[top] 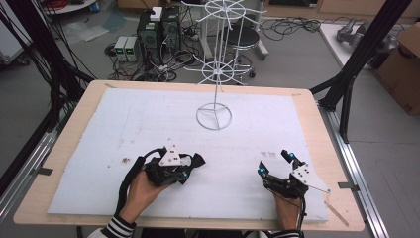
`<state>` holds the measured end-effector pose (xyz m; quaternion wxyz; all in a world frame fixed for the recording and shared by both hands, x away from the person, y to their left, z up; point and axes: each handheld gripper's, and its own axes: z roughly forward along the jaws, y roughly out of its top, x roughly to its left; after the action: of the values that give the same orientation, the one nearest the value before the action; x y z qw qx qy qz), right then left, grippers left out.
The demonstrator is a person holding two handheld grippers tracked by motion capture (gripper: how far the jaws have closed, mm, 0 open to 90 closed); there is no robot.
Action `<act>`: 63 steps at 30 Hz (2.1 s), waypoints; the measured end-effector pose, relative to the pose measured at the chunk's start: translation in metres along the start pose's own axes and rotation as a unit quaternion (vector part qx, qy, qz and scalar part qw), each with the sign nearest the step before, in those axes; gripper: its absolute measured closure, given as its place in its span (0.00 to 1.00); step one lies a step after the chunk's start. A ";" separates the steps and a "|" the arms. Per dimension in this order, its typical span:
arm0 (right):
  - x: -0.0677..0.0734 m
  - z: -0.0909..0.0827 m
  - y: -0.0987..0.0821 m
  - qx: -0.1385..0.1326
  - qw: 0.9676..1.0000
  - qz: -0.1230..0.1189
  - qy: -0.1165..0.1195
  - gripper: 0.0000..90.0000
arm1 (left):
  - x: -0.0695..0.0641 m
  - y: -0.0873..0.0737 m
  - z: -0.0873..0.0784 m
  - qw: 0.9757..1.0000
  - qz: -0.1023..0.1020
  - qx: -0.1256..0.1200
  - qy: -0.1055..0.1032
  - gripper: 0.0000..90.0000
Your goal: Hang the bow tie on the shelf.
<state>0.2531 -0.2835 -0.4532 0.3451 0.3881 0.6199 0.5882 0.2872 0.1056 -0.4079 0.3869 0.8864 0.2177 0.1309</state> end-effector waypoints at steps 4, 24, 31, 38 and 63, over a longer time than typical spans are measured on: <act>0.000 0.000 0.000 0.000 1.000 0.000 0.000 0.10 | 0.002 0.001 -0.003 1.000 -0.003 -0.027 0.003 0.92; 0.001 0.000 0.000 0.000 1.000 -0.003 0.000 0.10 | 0.021 0.009 -0.028 0.982 -0.036 -0.184 0.033 0.92; 0.001 0.000 0.000 -0.001 1.000 -0.006 0.002 0.10 | 0.034 0.025 -0.039 0.977 -0.038 -0.205 0.042 0.92; 0.001 0.000 0.000 -0.004 1.000 -0.009 0.003 0.10 | 0.044 0.039 -0.048 0.974 -0.035 -0.218 0.056 0.92; 0.001 -0.001 0.000 -0.004 1.000 -0.003 0.003 0.10 | 0.086 0.112 -0.050 0.964 -0.010 -0.254 0.083 0.92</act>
<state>0.2522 -0.2833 -0.4534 0.3471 0.3831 0.6198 0.5905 0.3740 0.1117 -0.2858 0.5810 0.7431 0.2177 0.2506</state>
